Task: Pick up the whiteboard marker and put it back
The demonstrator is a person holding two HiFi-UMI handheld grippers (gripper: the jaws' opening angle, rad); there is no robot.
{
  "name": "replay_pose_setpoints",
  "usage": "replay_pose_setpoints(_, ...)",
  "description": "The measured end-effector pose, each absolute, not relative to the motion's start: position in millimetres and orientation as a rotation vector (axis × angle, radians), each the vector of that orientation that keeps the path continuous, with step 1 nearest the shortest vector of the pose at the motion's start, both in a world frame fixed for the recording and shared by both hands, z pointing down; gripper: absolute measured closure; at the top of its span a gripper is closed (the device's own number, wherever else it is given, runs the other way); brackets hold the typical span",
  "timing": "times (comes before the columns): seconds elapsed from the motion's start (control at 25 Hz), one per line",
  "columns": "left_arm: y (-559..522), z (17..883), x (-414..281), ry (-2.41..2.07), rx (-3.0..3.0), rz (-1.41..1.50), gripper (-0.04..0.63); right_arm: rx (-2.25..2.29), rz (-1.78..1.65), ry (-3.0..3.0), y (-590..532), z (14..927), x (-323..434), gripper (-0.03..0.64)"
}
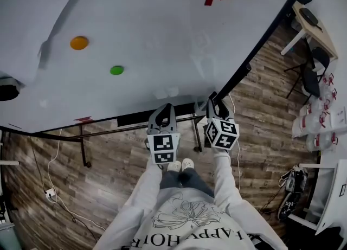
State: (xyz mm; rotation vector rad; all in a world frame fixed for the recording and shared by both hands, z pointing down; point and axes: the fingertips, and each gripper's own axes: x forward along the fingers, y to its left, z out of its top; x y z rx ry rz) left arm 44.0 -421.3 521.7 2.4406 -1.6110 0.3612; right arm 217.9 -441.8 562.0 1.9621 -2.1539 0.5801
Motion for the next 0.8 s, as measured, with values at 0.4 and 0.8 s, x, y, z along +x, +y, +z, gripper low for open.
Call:
replay_pose_setpoints(0.4, -423, 527, 40, -1.678, 2.373, 0.368, 0.589, 1.899, 0.665, -2.166, -457, 586, 223, 0.489)
replay_pose_setpoints(0.8, -419, 527, 32, -1.728, 2.333, 0.376, 0.589, 1.857, 0.710, -2.194, -469, 595, 219, 0.489)
